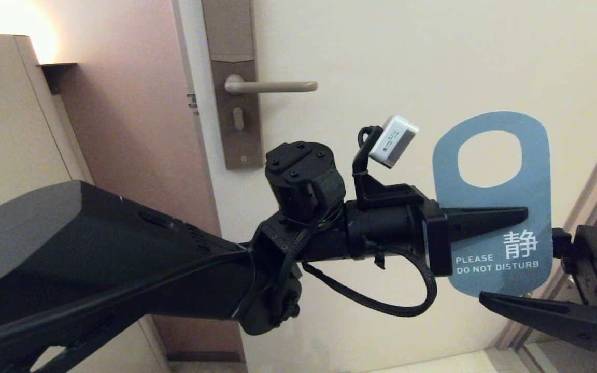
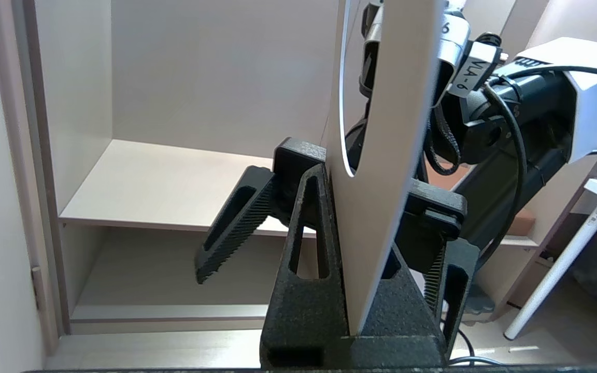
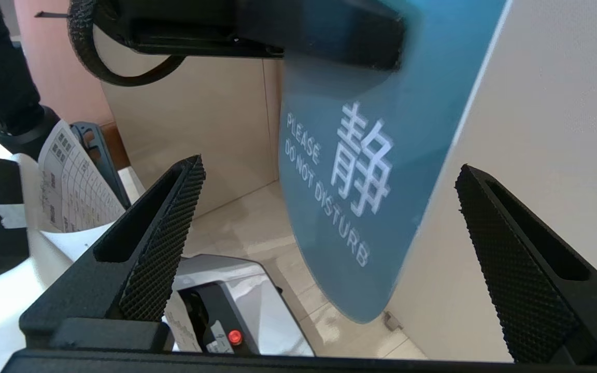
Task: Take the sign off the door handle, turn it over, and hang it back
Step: Hand it to the other hand
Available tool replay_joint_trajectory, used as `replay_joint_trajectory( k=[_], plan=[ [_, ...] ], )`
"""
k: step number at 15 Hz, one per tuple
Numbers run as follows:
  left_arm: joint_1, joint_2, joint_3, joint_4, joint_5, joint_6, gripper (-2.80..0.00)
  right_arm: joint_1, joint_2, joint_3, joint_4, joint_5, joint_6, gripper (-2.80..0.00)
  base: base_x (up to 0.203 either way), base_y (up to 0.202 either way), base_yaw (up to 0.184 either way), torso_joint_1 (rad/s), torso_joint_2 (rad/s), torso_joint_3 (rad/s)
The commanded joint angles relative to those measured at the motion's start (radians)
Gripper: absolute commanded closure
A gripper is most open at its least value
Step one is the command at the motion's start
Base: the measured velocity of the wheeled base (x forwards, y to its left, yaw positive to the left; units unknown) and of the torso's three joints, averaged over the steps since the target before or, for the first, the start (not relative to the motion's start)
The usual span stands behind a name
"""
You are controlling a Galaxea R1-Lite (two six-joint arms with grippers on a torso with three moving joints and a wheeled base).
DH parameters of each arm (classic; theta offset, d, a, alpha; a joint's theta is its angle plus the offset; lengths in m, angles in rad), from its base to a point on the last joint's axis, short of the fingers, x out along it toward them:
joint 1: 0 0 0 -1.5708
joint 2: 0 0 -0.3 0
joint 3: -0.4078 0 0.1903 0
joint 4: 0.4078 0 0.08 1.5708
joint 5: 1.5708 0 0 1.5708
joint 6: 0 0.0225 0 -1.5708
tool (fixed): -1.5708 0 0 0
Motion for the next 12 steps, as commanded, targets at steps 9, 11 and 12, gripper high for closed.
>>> replay_joint_trajectory(
  k=[9,11,12],
  plan=[
    [-0.012,0.001,0.008,-0.007,0.001,-0.002,0.00,-0.001,-0.021,0.026,-0.019,0.006,-0.002,0.00,0.000,0.000,0.000,0.000,0.00,0.000],
    [-0.012,0.002,0.010,-0.007,0.001,-0.002,0.00,-0.001,-0.021,0.033,-0.020,0.007,-0.002,0.00,0.000,0.000,0.000,0.000,0.00,0.000],
    [-0.012,0.002,0.013,-0.007,-0.001,-0.003,0.00,-0.001,-0.021,0.033,-0.020,0.007,-0.002,0.00,0.000,0.000,0.000,0.000,0.00,0.000]
  ],
)
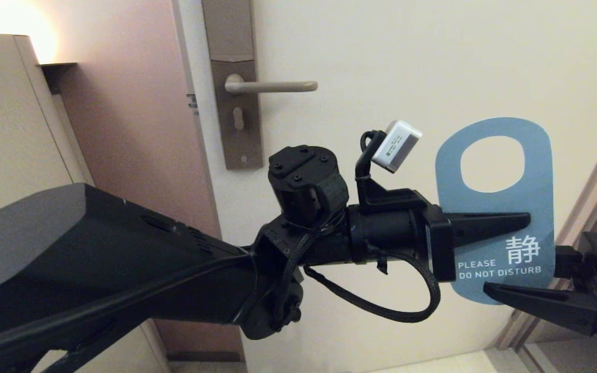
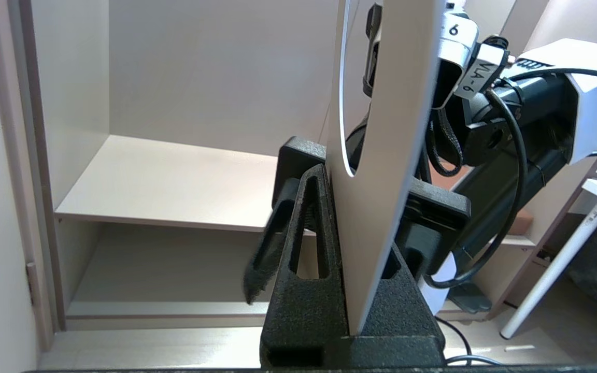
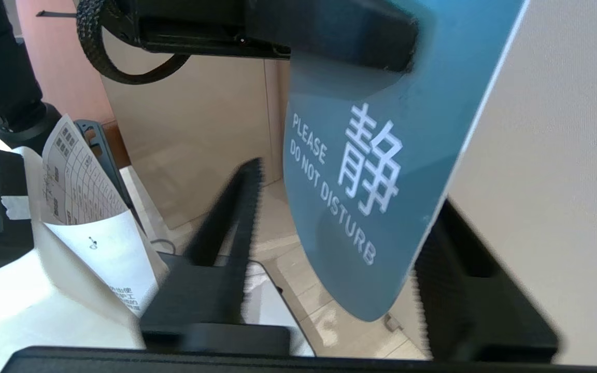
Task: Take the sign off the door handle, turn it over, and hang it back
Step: Hand it to the other hand
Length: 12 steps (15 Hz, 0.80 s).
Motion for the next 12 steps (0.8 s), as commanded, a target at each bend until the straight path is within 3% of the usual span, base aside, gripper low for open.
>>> replay_joint_trajectory(
  k=[1,11,12],
  plan=[
    [0.000,0.002,0.008,-0.007,-0.004,-0.003,0.00,0.002,0.000,0.001,-0.001,0.004,-0.001,0.00,0.000,0.000,0.000,0.000,0.00,0.000],
    [0.000,-0.003,0.032,-0.007,-0.008,-0.002,0.00,0.000,0.010,0.000,-0.001,0.003,-0.001,0.00,0.000,0.000,0.000,0.000,0.00,0.000],
    [0.000,-0.003,0.034,-0.007,-0.006,0.000,-2.80,0.000,0.010,0.001,-0.001,0.003,-0.001,0.00,0.000,0.000,0.000,0.000,0.00,0.000]
  ],
)
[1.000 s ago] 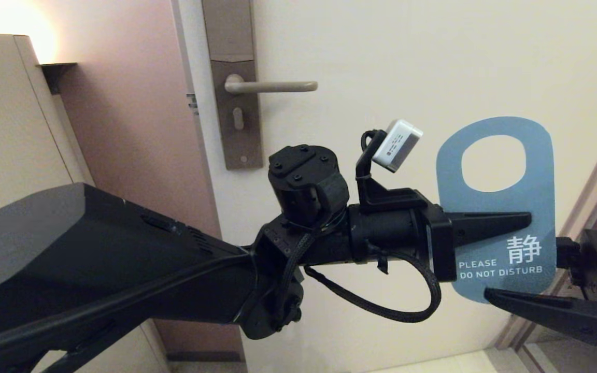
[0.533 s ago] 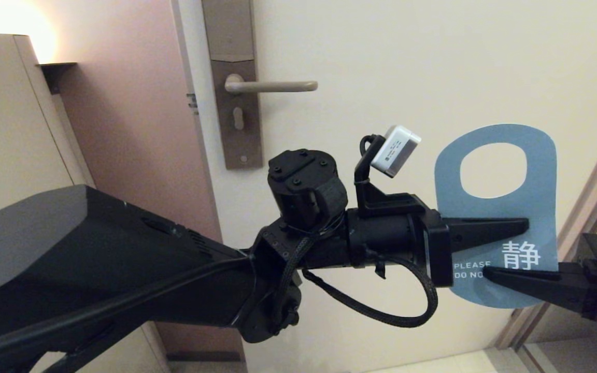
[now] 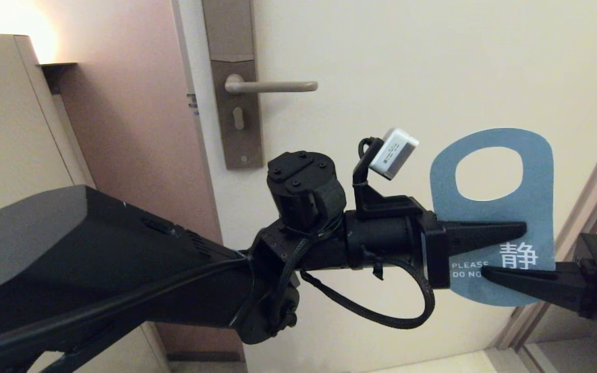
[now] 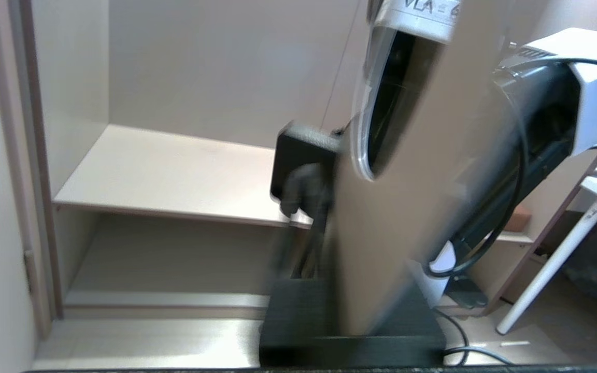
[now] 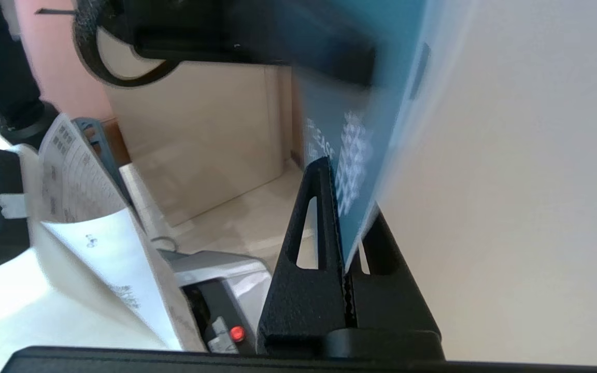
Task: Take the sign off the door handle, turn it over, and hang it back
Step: Hand it to the other hand
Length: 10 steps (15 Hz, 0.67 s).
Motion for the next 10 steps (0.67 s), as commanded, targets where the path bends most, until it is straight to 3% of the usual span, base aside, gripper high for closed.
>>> replay_joint_trajectory(
  k=[1,6,10],
  plan=[
    [0.000,0.002,0.004,-0.008,-0.001,0.000,-2.80,0.001,0.002,0.001,-0.001,0.005,-0.001,0.00,0.000,0.000,0.000,0.000,0.00,0.000],
    [0.005,-0.008,0.010,-0.009,-0.007,-0.006,-2.80,0.001,0.001,0.015,-0.001,0.002,-0.002,0.00,0.000,0.000,0.000,0.000,0.00,0.000],
    [0.036,-0.076,0.110,-0.011,-0.004,-0.003,-2.80,-0.001,0.001,0.015,-0.001,0.000,-0.002,0.00,0.000,0.000,0.000,0.000,0.00,0.000]
  ],
)
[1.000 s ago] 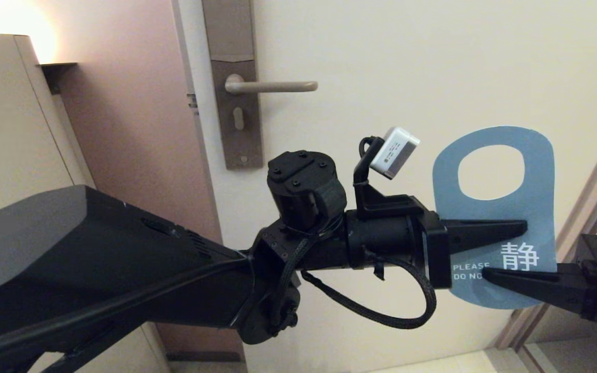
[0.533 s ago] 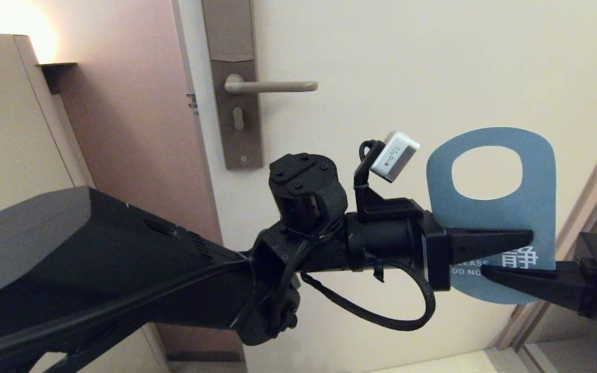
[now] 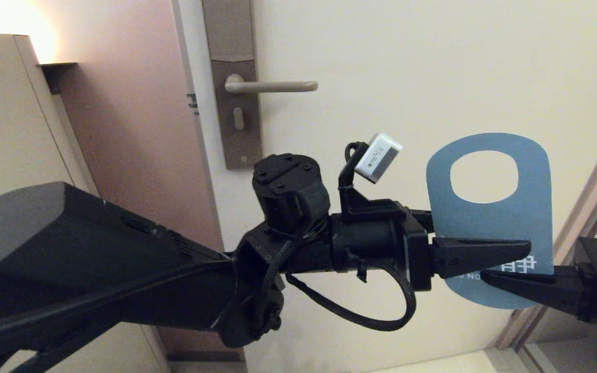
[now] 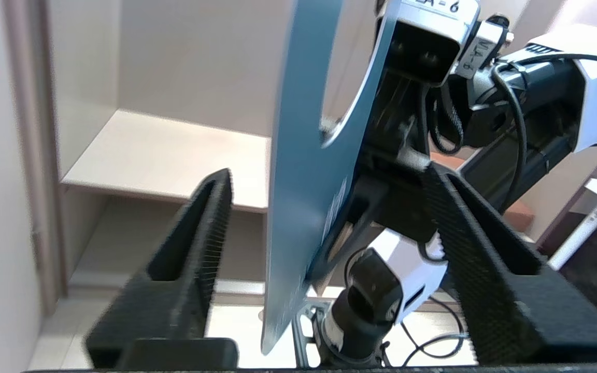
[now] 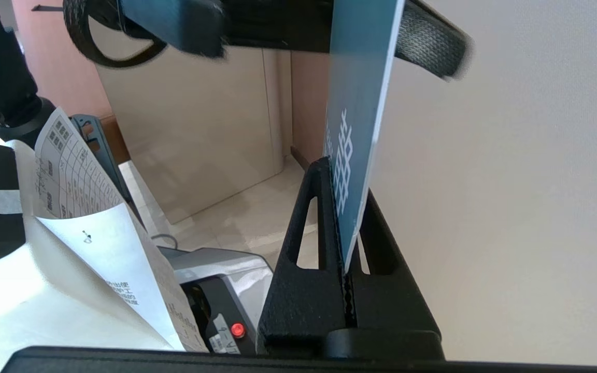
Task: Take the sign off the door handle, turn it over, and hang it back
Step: Hand it to the other hand, then hang the sign back with the other side facing out
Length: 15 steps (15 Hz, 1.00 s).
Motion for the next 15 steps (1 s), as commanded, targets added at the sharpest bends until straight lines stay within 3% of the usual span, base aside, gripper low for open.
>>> replay_joint_trajectory(
  k=[1,15],
  plan=[
    [0.017,-0.053,0.056,-0.007,-0.002,-0.001,-2.80,0.000,0.002,0.000,-0.001,0.004,-0.001,0.00,0.000,0.000,0.000,0.000,0.00,0.000],
    [0.199,-0.389,0.446,-0.005,0.035,0.047,-2.80,-0.042,-0.006,0.021,-0.001,0.003,-0.008,0.00,0.000,0.000,0.000,0.000,0.00,0.000]
  ],
)
